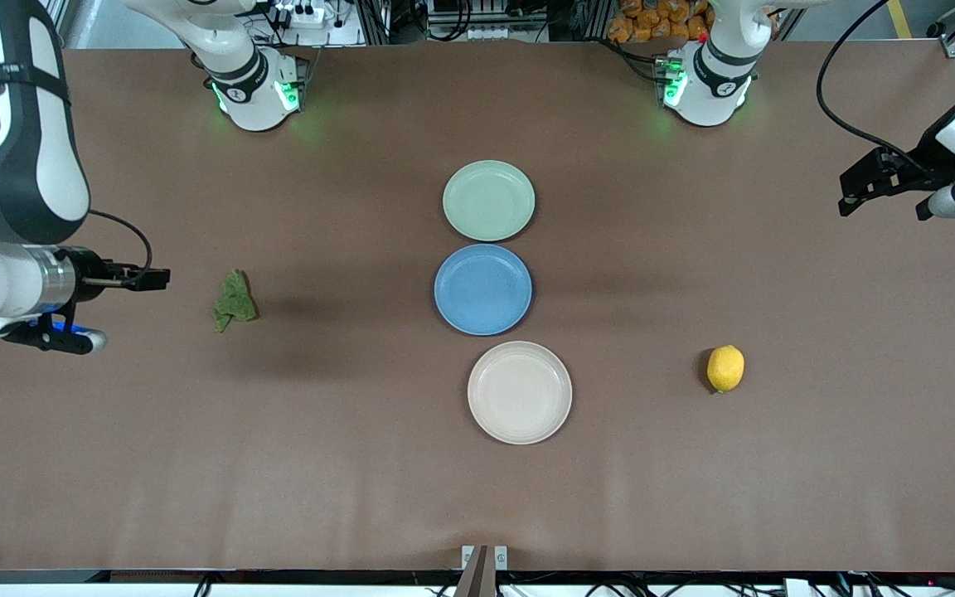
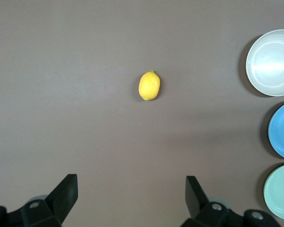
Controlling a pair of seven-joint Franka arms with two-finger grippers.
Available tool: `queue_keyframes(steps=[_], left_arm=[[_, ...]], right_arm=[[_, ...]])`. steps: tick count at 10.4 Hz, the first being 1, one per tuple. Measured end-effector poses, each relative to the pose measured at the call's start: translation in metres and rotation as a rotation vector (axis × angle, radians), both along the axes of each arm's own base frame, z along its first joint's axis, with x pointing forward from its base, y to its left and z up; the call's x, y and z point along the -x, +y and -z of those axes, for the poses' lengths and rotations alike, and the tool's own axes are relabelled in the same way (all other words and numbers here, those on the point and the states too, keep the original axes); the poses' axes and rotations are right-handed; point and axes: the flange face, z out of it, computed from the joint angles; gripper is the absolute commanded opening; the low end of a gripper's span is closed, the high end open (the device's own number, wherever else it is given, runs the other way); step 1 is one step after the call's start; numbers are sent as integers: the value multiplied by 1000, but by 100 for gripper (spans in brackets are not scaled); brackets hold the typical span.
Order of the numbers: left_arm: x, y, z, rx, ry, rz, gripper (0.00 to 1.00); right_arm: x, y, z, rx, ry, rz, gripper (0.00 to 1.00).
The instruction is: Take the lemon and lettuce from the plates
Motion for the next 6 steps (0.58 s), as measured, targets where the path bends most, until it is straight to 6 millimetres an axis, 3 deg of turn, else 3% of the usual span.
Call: queue_keyframes(steps=[2, 6], left_arm=[[0, 0, 0, 0, 0, -1, 100], [0, 2, 0, 0, 1, -3, 100]], right_arm=[[5, 14, -14, 0, -11, -23, 100], [23, 22, -51, 1, -27, -38, 100]])
